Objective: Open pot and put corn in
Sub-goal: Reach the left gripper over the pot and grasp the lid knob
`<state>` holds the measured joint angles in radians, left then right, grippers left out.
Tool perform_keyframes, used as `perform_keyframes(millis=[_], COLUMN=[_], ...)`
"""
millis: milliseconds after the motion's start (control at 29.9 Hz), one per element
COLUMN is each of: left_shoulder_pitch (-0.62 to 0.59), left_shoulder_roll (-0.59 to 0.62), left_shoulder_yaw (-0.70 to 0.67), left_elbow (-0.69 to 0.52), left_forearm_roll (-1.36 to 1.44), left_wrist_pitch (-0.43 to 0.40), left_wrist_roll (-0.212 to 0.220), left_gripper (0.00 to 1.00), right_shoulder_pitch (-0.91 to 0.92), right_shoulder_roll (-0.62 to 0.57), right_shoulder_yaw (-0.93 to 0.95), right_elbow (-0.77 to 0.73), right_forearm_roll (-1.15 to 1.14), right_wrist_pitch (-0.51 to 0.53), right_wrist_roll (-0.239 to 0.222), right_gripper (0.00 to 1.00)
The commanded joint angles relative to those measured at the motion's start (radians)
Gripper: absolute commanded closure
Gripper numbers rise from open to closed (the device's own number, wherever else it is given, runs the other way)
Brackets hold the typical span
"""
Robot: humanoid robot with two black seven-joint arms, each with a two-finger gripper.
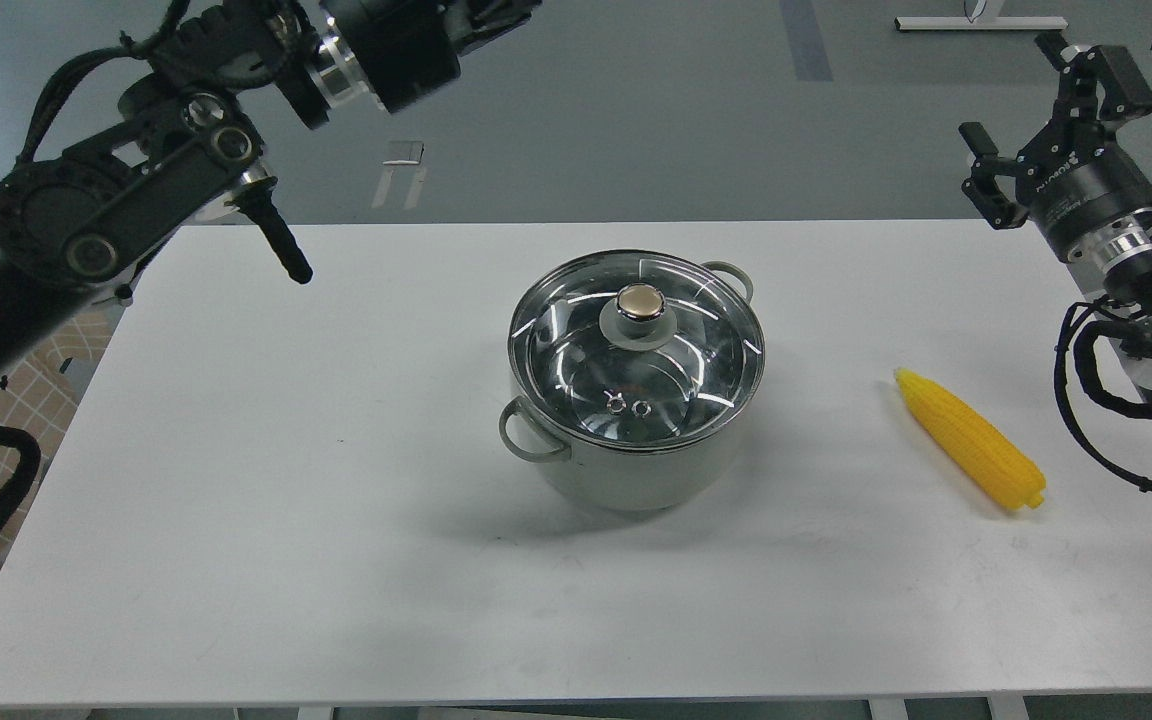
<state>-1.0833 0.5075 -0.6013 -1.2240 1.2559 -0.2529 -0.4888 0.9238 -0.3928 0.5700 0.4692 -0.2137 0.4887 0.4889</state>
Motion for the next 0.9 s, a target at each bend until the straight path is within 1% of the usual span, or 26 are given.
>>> perform_keyframes(millis=[0, 33, 67, 134, 267, 368, 535, 635, 869], left_shoulder_pitch=[0.029, 0.042, 0.046, 0.078, 0.128, 0.161, 0.178, 0.181, 0.246], left_shoulder_roll=[-0.009, -0.024, -0.038, -0.098, -0.138, -0.194, -0.216, -0.216, -0.210], left_shoulder_yaw=[0.003, 0.001, 0.003, 0.009, 0.024, 0.032, 0.044, 0.052, 0.066], left_elbow=[-0.084, -0.086, -0.086, -0.075, -0.045, 0.018, 0.106, 0.115, 0.118], left_forearm_roll=[0.327, 0.456, 0.520, 0.739, 0.922, 0.926, 0.926, 0.926, 0.926], left_wrist_pitch=[0.055, 0.073, 0.081, 0.096, 0.104, 0.141, 0.149, 0.150, 0.161], left_wrist_roll=[0.000, 0.000, 0.000, 0.000, 0.000, 0.000, 0.000, 0.000, 0.000], left_gripper=[0.02, 0.02, 0.02, 0.02, 0.02, 0.02, 0.02, 0.02, 0.02], right_shoulder_pitch=[0.000, 0.000, 0.000, 0.000, -0.002, -0.013, -0.022, -0.023, -0.032], right_shoulder_roll=[0.005, 0.005, 0.005, 0.006, 0.006, 0.006, 0.008, 0.008, 0.017], right_shoulder_yaw=[-0.001, -0.001, -0.001, -0.001, -0.001, -0.001, -0.001, -0.001, -0.001], right_elbow=[-0.001, 0.000, 0.000, 0.000, 0.002, 0.003, 0.006, 0.006, 0.006], right_forearm_roll=[-0.004, -0.004, -0.004, -0.004, -0.004, -0.004, -0.004, -0.004, -0.004], right_wrist_pitch=[0.000, 0.000, 0.000, 0.000, 0.000, 0.000, 0.000, 0.000, 0.000], right_wrist_roll=[0.000, 0.000, 0.000, 0.000, 0.000, 0.000, 0.000, 0.000, 0.000], right_gripper=[0.00, 0.00, 0.00, 0.00, 0.00, 0.00, 0.00, 0.00, 0.00])
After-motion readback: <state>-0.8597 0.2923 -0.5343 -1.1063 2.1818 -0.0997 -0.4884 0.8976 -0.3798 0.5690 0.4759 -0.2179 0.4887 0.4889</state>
